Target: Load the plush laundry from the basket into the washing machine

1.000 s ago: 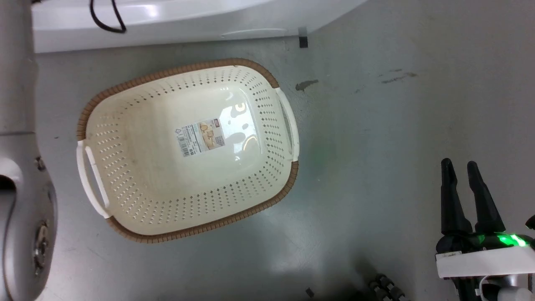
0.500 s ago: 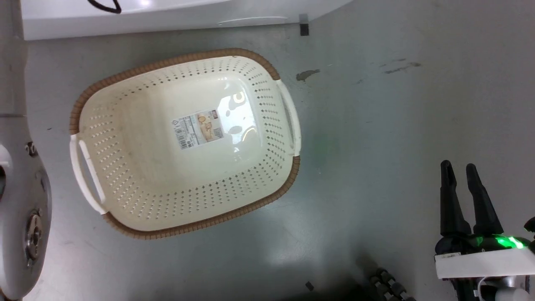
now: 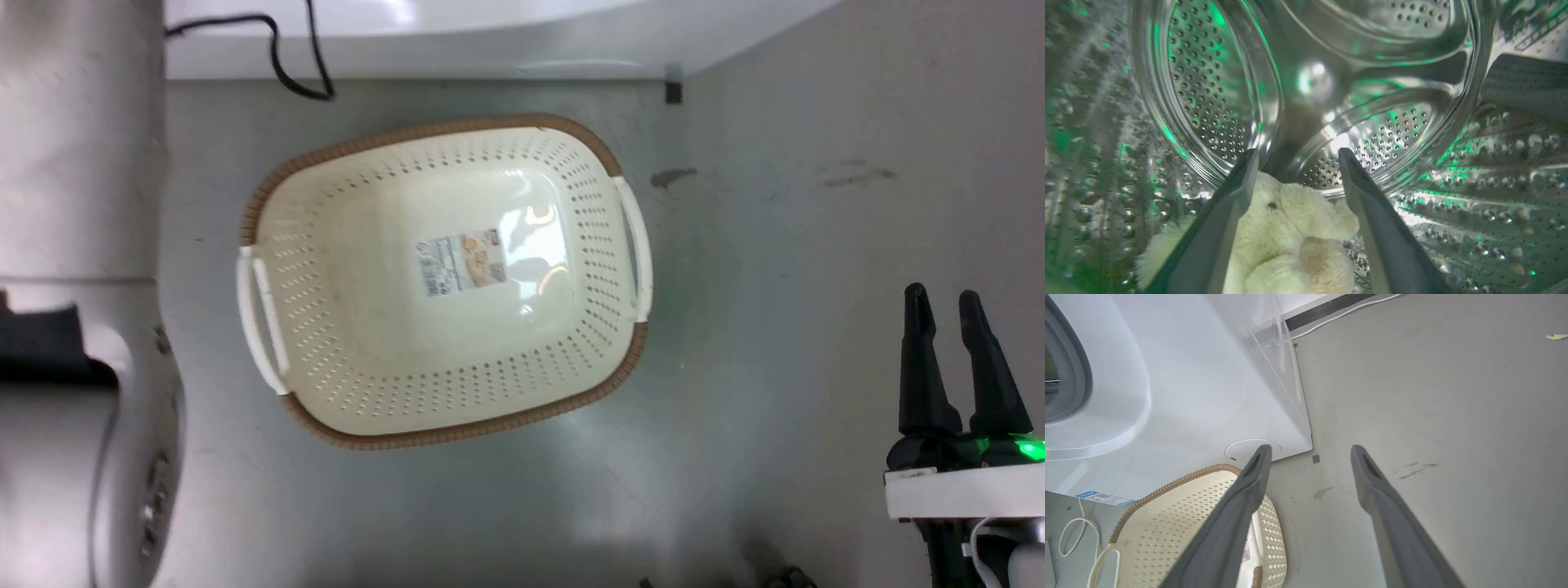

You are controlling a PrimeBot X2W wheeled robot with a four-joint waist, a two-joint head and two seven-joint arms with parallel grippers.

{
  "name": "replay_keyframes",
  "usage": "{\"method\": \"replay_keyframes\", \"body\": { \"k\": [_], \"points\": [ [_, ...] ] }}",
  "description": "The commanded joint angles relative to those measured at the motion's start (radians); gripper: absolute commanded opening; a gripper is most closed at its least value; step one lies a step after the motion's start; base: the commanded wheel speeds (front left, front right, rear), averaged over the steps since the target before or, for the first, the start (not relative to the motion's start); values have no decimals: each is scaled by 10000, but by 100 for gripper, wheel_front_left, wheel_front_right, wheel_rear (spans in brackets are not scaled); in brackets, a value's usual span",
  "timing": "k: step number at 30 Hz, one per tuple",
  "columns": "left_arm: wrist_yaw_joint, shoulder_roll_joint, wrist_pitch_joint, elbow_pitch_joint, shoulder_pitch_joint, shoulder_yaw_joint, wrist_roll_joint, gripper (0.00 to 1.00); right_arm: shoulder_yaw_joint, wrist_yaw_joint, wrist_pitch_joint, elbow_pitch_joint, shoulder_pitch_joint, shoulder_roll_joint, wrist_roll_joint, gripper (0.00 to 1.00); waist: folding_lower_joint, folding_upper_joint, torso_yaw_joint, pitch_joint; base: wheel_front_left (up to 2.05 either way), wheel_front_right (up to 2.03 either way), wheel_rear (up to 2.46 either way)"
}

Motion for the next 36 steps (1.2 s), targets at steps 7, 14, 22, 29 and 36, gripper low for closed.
{"method": "replay_keyframes", "body": {
  "k": [7,14,22,29,36],
  "points": [
    [34,-430,-55,-922,1669,301,154,100,-134,8,258,-110,-274,-16,-150,100,1,0,525,-849,0,0,0],
    [62,-850,-56,-1554,3105,458,286,100,-266,8,360,-18,-212,-16,-100,100,1,0,695,-1617,0,0,0],
    [38,-1051,-56,-1841,4959,300,512,100,-156,8,349,225,-111,-16,38,100,1,0,674,-2662,0,0,0],
    [111,-980,-56,-1992,6345,27,906,100,-100,8,375,490,89,-16,2,100,1,0,729,-3716,0,0,0],
    [258,-888,-56,-2255,7665,-106,1110,100,43,8,349,788,337,-16,62,100,1,0,685,-4740,0,0,0]
  ]
}}
